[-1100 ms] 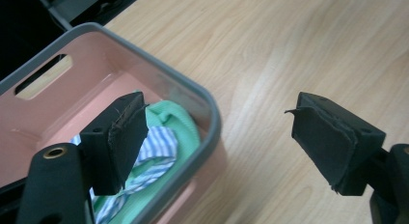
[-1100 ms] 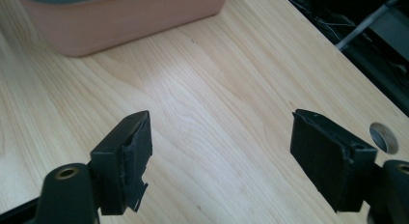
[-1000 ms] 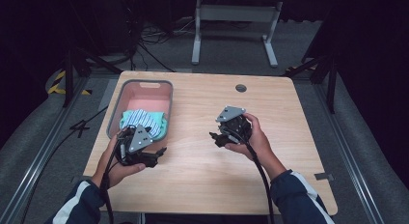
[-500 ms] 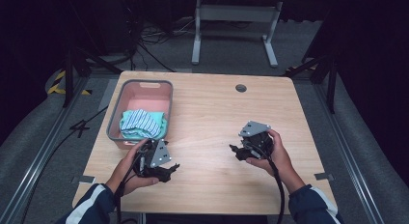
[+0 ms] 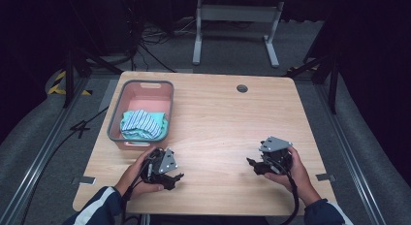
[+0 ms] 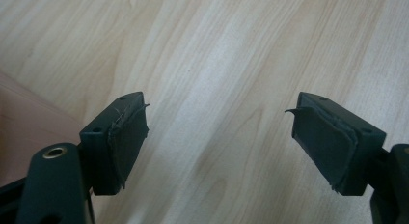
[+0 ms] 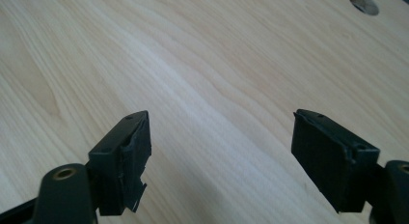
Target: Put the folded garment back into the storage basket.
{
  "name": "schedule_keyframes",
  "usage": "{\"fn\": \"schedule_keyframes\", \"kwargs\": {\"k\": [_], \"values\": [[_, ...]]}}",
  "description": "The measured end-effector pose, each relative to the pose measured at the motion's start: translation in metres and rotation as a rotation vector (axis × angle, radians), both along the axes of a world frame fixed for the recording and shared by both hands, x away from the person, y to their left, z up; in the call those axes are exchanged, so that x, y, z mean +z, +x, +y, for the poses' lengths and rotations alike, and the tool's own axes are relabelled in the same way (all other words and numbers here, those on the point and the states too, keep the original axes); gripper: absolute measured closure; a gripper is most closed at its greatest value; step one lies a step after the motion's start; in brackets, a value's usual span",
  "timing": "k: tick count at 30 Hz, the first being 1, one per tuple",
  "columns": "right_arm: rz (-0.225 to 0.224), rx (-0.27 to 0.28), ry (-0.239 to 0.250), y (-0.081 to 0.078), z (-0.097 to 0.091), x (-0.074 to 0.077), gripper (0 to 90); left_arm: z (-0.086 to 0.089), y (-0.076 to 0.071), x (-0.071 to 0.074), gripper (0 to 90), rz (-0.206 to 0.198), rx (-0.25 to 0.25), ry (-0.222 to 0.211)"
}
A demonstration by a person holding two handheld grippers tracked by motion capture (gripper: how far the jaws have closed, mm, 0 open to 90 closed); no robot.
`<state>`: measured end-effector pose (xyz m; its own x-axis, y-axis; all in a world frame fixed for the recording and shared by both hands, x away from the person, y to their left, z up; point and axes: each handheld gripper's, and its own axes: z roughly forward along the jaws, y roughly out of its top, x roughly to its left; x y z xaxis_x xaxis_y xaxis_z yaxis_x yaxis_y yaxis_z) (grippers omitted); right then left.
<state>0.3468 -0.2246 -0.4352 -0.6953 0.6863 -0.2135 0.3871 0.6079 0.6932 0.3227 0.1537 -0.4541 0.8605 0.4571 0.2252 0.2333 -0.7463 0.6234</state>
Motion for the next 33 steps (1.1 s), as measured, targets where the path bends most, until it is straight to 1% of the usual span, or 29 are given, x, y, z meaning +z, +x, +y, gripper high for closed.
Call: {"fn": "schedule_keyframes", "kwargs": {"k": [1,2,3,5,6,7,8,9,10,11,12,13,14,15,16,17,19,22,33], "values": [[0.004,-0.009,0.008,-0.005,-0.009,-0.006,21.7,0.001,0.0,-0.004,19.6,0.02,-0.003,-0.008],[0.004,-0.009,0.008,-0.005,-0.009,-0.006,21.7,0.001,0.0,-0.004,19.0,0.02,-0.003,-0.008],[0.007,-0.012,0.015,-0.007,-0.012,-0.008,21.7,0.002,0.0,-0.008,19.0,0.028,-0.004,-0.01],[0.028,-0.026,0.032,-0.012,-0.025,-0.018,21.8,0.004,0.001,-0.013,18.0,0.057,-0.001,-0.03],[0.041,-0.035,0.037,-0.015,-0.031,-0.023,21.8,0.005,0.002,-0.015,18.0,0.063,-0.002,-0.032],[0.041,-0.035,0.037,-0.015,-0.031,-0.023,21.8,0.005,0.002,-0.015,17.9,0.063,-0.002,-0.032],[0.057,-0.05,0.049,-0.018,-0.037,-0.029,21.8,0.005,0.003,-0.017,17.9,0.067,-0.003,-0.035],[0.065,-0.058,0.068,-0.02,-0.042,-0.033,22.0,0.006,0.003,-0.019,17.8,0.078,-0.008,-0.048],[0.08,-0.057,0.068,-0.021,-0.046,-0.037,21.9,0.007,0.004,-0.019,17.5,0.086,-0.008,-0.058],[0.083,-0.06,0.062,-0.022,-0.049,-0.039,21.6,0.008,0.006,-0.02,17.1,0.094,-0.007,-0.069],[0.086,-0.071,0.077,-0.022,-0.054,-0.042,21.5,0.01,0.007,-0.022,16.5,0.119,0.004,-0.097],[0.094,-0.085,0.109,-0.021,-0.059,-0.045,21.4,0.011,0.008,-0.025,16.4,0.136,0.01,-0.126],[0.094,-0.085,0.109,-0.021,-0.059,-0.045,21.4,0.011,0.008,-0.025,15.6,0.136,0.01,-0.126],[0.094,-0.089,0.128,-0.021,-0.062,-0.046,20.7,0.014,0.01,-0.029,15.6,0.17,0.022,-0.17],[0.095,-0.095,0.148,-0.02,-0.066,-0.048,19.4,0.015,0.012,-0.029,14.4,0.184,0.033,-0.175],[0.098,-0.098,0.166,-0.019,-0.067,-0.05,18.3,0.016,0.013,-0.029,14.1,0.181,0.035,-0.178],[0.121,-0.109,0.194,-0.017,-0.07,-0.051,17.5,0.016,0.013,-0.029,14.2,0.18,0.032,-0.175],[0.121,-0.108,0.188,-0.016,-0.069,-0.051,16.9,0.016,0.013,-0.029,14.1,0.181,0.034,-0.178],[0.12,-0.121,0.193,-0.017,-0.069,-0.051,16.6,0.016,0.013,-0.029,14.1,0.181,0.033,-0.176]]}}
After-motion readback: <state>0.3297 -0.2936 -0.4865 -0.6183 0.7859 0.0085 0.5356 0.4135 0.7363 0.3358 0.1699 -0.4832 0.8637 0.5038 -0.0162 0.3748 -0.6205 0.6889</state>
